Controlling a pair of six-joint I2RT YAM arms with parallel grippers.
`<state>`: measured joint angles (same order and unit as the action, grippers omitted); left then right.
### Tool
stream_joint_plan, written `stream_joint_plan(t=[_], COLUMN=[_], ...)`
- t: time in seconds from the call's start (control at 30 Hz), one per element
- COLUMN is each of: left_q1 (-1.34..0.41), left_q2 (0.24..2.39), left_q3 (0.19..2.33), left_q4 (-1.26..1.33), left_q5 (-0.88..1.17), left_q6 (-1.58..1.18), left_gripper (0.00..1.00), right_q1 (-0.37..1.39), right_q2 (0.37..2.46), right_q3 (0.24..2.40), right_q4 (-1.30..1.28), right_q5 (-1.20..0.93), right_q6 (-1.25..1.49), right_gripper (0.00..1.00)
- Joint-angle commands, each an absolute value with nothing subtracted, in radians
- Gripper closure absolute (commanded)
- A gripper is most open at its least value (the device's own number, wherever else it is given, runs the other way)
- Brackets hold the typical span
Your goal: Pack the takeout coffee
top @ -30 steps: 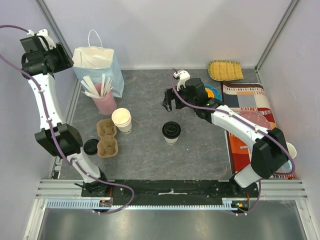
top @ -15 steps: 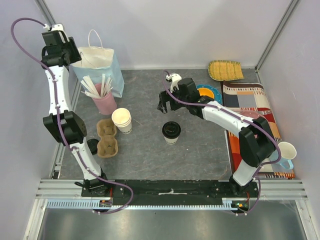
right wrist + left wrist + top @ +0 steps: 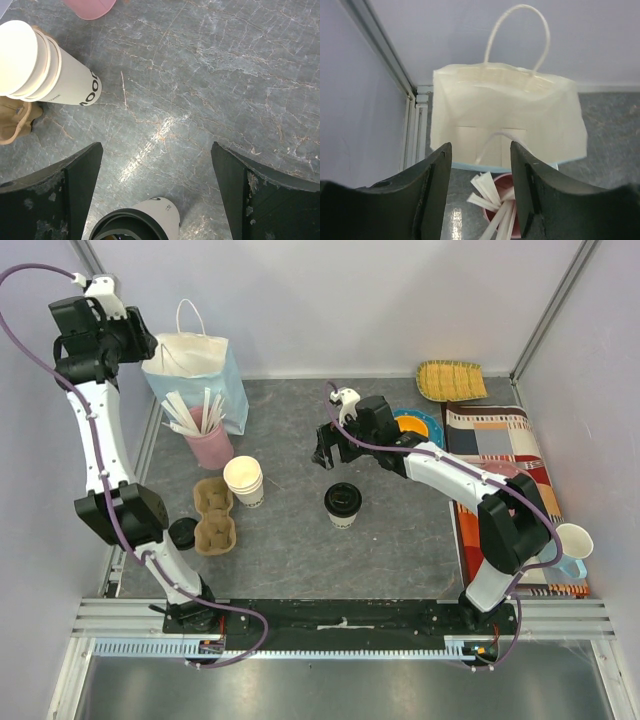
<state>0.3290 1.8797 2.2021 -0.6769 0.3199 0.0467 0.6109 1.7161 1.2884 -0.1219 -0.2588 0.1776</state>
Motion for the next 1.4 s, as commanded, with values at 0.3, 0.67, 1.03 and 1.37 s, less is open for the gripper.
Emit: stream_joint_plan(t=[0.3,0.67,1.03,1.37], left_q1=[0.325,0.316,0.275,0.176], left_q2=[1.845,1.945,1.979,2.011], left_q3=[2.138,2.155,2.180,2.256], left_q4=[-0.698,-0.652,-0.575,-0.477], left_q5=[0.483,0.482,0.452,0.472], left_q6=[0.319,0.278,0.246,0.068], left_gripper=[0.51,0.50,0.98,0.98], right_q1=[0.606,0.606,0.606,0.600], right_q2=[1.736,1.776,1.782,1.756], right_q3=[1.335,1.362,1.368,1.367], right_q4=[-0.103,-0.107,-0.113,-0.118], right_q5=[-0.314,-0.336,-0.336,-0.275], right_q6=[0.163,0.167,0.169,0.189], right_gripper=[0.02,0.02,0.02,0.02])
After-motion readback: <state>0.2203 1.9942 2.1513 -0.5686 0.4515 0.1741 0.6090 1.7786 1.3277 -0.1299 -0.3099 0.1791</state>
